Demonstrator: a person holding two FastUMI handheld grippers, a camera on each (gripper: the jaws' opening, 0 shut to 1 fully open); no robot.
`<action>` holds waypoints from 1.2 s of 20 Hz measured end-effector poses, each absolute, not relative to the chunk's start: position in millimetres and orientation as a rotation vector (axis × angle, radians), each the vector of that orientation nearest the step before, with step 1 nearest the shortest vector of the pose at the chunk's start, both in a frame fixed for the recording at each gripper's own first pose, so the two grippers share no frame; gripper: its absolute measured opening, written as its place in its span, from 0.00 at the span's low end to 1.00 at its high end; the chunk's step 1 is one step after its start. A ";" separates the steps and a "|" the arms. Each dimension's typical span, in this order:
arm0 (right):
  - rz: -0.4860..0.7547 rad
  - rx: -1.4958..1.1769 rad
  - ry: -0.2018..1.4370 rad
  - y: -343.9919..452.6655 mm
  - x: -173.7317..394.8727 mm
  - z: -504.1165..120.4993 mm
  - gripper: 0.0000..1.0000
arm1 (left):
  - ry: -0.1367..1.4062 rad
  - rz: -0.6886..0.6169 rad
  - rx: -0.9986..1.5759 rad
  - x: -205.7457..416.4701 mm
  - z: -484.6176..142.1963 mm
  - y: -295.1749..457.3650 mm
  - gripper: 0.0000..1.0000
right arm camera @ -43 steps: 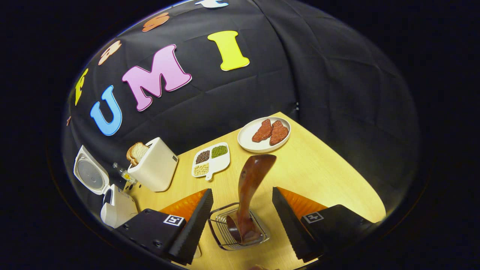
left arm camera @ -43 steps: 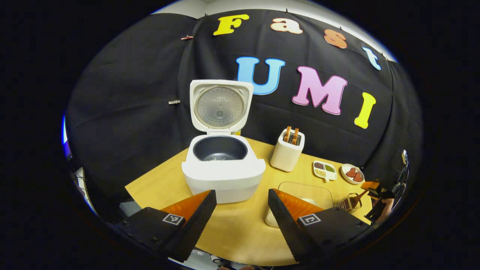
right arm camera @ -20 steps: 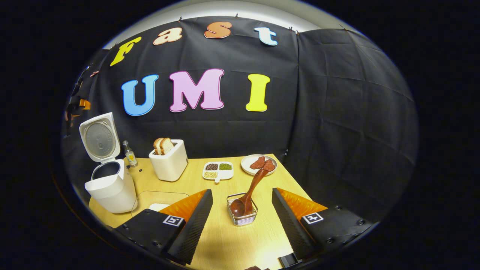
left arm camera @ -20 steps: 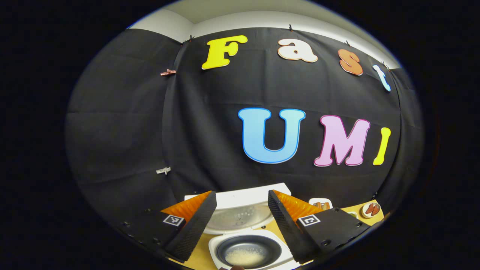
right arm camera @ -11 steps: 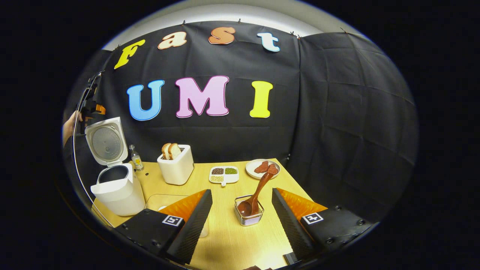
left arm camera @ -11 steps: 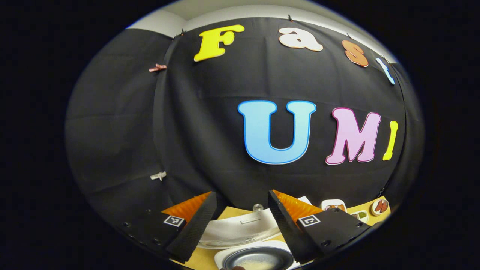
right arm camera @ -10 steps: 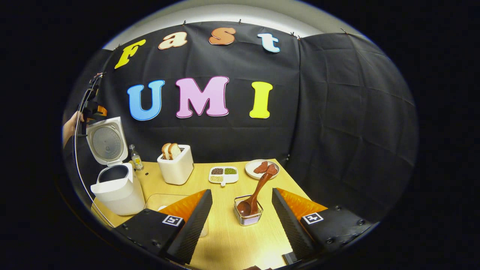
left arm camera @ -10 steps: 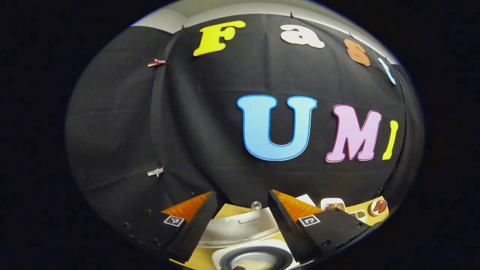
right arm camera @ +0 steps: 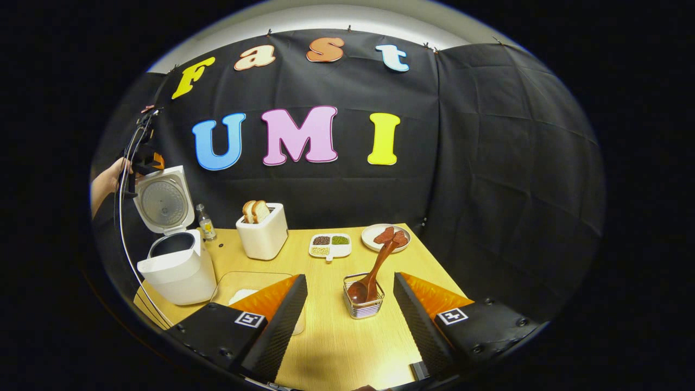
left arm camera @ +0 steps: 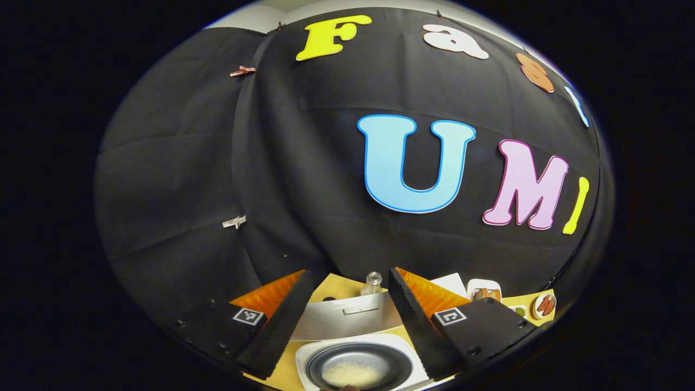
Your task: Close the left gripper, press the button to open the rice cooker; take a wooden spoon from the chopstick holder with the right hand, scoop a spoonful of rice and pour it into the rice cooker, then put the wooden spoon back into the chopstick holder.
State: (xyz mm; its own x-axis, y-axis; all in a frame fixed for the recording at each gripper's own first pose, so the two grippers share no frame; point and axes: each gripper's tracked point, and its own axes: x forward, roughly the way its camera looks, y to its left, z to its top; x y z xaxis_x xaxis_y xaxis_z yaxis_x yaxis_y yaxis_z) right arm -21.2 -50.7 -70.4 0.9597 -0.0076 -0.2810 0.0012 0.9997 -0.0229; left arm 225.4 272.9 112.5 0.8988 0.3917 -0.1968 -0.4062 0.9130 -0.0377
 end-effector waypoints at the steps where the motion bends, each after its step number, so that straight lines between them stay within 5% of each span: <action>1: 0.010 -0.015 0.293 -48.8 -21.9 -73.3 0.99 | 0.196 0.415 -0.084 218.1 108.1 266.1 0.98; 12: 0.145 0.033 0.329 -33.0 -13.9 -93.8 0.99 | 0.376 0.455 -0.178 129.8 -6.5 186.6 0.98; 24: 0.205 0.058 0.433 -78.0 1.9 -132.0 0.99 | 0.507 0.494 -0.136 124.3 -96.0 157.0 0.99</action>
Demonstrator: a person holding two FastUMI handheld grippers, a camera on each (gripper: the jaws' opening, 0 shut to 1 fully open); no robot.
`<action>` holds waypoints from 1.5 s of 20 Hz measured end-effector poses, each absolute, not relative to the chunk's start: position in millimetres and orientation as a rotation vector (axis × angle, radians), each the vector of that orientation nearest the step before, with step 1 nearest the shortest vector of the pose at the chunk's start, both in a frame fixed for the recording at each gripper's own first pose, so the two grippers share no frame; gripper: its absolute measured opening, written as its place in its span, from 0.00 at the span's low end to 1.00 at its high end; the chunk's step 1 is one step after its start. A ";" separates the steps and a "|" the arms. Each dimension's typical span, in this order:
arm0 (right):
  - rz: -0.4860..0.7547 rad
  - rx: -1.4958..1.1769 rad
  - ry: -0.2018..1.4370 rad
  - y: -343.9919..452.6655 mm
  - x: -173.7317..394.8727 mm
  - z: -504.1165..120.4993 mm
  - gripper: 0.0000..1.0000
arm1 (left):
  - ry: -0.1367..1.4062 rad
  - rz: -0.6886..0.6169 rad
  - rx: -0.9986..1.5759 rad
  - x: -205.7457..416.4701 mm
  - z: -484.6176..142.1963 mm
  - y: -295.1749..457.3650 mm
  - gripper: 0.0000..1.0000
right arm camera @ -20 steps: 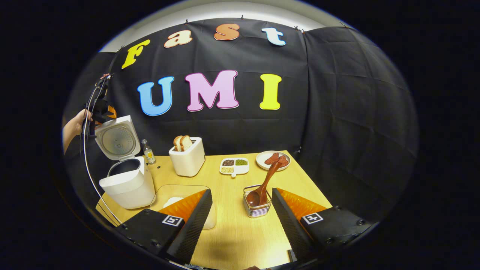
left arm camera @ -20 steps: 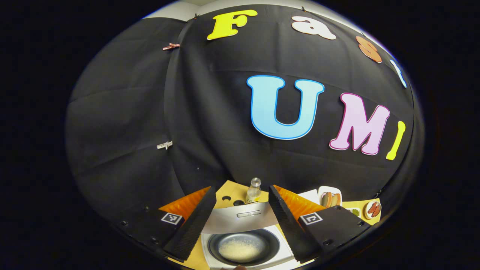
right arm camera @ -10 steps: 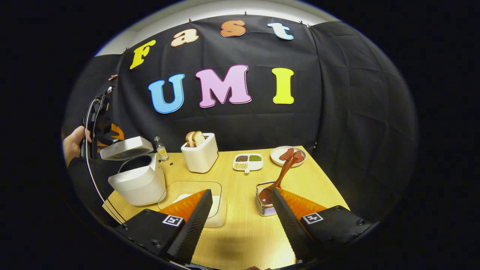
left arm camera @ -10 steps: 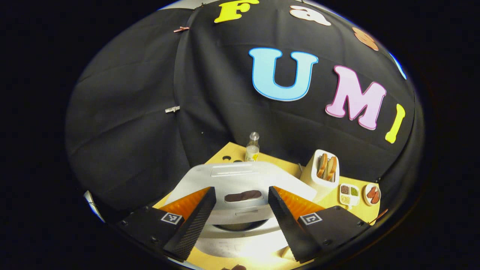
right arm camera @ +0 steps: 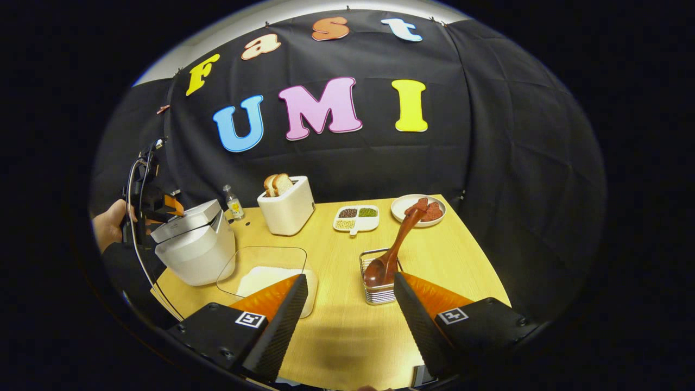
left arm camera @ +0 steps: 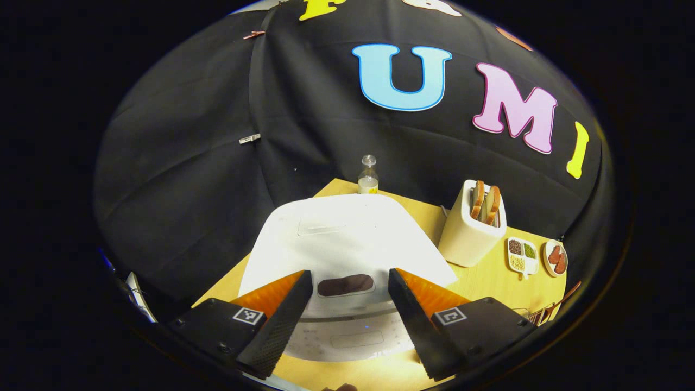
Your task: Close the left gripper, press the button to open the rice cooker; take a wooden spoon from the chopstick holder with the right hand, scoop a spoonful of rice and pour it into the rice cooker, then put the wooden spoon back into the chopstick holder.
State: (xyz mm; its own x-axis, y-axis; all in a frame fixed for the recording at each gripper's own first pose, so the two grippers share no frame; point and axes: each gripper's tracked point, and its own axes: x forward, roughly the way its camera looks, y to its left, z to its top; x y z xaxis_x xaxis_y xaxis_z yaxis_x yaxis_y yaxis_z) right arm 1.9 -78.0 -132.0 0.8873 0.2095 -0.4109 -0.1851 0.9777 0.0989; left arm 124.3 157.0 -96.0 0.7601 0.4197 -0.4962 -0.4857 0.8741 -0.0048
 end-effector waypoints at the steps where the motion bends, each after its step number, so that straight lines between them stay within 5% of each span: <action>1: 0.203 0.067 0.432 -84.1 6.0 -131.7 0.99 | 0.518 0.495 -0.131 126.1 -101.9 156.2 0.99; 17: 0.321 0.030 0.423 -82.4 -18.5 -128.6 0.99 | 0.536 0.454 -0.081 132.4 -124.7 151.1 1.00; 30: 0.166 -0.019 0.121 -38.4 -45.5 2.4 0.99 | 0.042 0.137 0.064 -21.7 32.6 50.3 0.95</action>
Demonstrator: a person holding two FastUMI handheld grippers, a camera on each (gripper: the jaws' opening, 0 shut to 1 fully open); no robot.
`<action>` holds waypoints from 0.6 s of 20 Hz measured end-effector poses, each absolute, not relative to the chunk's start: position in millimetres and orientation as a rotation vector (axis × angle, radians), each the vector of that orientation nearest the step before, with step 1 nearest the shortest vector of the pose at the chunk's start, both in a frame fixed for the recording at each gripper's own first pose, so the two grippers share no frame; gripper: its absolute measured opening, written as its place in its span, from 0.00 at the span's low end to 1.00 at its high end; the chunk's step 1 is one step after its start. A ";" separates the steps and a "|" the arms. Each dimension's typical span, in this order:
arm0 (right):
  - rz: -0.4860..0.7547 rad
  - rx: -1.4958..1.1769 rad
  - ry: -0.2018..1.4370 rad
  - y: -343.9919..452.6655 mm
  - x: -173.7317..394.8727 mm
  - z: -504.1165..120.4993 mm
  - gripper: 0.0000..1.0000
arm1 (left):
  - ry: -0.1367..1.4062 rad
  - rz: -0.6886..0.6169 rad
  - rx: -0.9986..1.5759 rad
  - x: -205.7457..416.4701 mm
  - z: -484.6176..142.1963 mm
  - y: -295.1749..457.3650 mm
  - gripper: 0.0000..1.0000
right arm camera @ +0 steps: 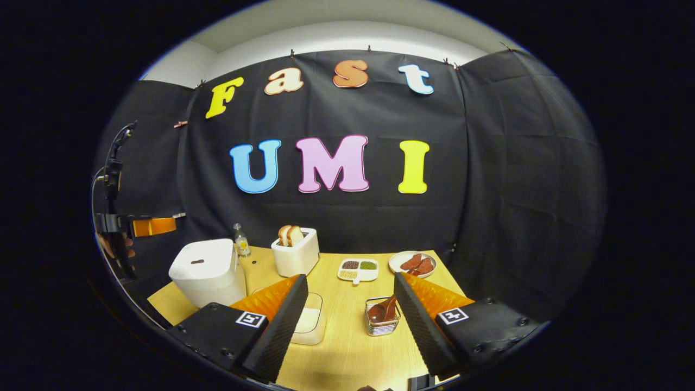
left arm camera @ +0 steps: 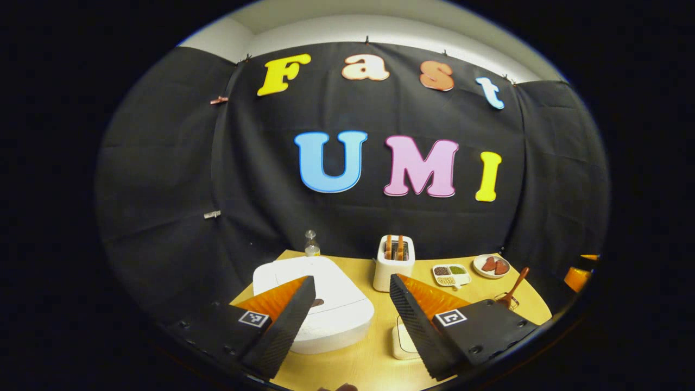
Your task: Close the left gripper, press the button to open the rice cooker; take a wooden spoon from the chopstick holder with the right hand, scoop a spoonful of rice and pour it into the rice cooker, then put the wooden spoon back into the chopstick holder.
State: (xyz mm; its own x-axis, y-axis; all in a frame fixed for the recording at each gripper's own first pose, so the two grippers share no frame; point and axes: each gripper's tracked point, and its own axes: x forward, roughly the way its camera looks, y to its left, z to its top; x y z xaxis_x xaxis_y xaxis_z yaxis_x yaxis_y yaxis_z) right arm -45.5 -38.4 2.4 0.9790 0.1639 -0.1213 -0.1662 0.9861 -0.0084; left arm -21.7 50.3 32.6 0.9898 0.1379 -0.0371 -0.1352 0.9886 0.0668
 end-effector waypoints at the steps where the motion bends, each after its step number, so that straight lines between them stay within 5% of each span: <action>1: 0.153 -0.016 0.112 -37.4 -53.0 8.2 0.99 | 0.026 0.127 0.073 -35.8 35.6 47.2 0.95; 12: -0.017 0.016 0.126 -60.1 -141.0 -2.5 0.98 | 0.033 0.088 0.012 -126.3 -9.7 75.3 0.95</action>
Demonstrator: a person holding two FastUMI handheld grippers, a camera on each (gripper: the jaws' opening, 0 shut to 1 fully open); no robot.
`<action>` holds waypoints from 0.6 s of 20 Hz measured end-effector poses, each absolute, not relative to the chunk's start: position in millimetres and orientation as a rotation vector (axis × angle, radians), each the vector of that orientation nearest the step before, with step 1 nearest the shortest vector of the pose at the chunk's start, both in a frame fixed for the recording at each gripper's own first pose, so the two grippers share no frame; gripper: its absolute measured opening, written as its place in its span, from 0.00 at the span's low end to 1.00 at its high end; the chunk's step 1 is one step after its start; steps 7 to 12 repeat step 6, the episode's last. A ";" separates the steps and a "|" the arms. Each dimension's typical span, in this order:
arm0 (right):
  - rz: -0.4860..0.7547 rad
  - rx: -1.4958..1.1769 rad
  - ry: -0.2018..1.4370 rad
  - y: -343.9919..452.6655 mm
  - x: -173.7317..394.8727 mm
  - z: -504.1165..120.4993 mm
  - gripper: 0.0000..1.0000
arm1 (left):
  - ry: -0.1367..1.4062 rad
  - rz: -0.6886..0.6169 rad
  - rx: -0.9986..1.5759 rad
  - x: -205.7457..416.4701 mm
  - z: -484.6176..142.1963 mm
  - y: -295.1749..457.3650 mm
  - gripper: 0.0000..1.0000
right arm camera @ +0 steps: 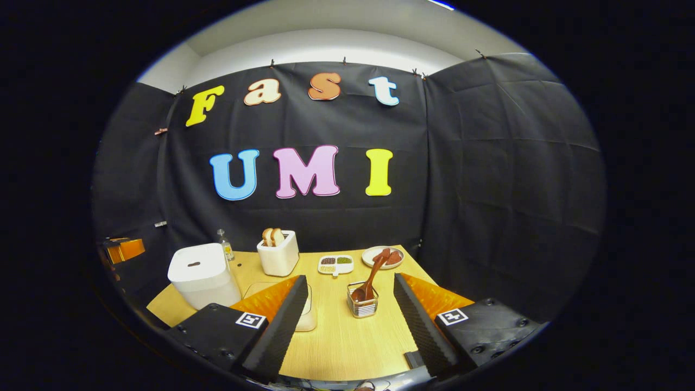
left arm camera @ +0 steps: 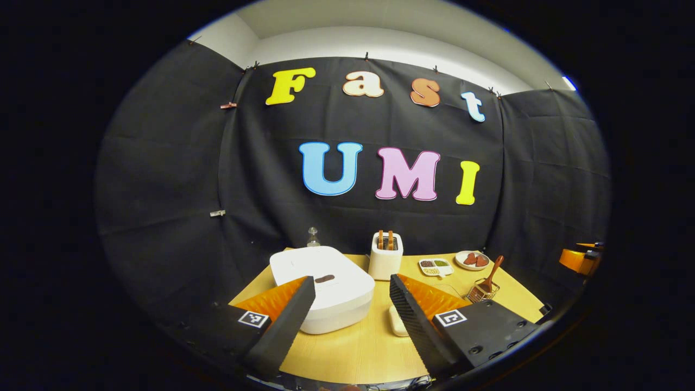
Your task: Close the left gripper, press the button to open the rice cooker; take a wooden spoon from the chopstick holder with the right hand, scoop a spoonful of rice and pour it into the rice cooker, then put the wooden spoon back into the chopstick holder.
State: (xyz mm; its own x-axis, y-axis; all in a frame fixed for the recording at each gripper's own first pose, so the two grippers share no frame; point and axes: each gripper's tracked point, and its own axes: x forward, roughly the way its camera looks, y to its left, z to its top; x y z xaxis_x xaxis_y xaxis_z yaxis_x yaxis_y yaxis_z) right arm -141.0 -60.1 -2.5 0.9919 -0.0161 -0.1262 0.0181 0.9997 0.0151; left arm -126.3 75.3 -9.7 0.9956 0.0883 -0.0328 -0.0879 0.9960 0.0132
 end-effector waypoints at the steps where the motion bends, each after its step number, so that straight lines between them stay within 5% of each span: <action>1: -0.025 0.022 0.132 -60.7 -142.4 -3.4 0.98 | 0.044 0.091 0.001 -128.4 -14.4 79.0 0.95; 12: -0.020 0.069 0.114 -48.4 -138.1 6.4 0.98 | 0.064 0.103 -0.026 -133.3 -23.3 91.2 0.96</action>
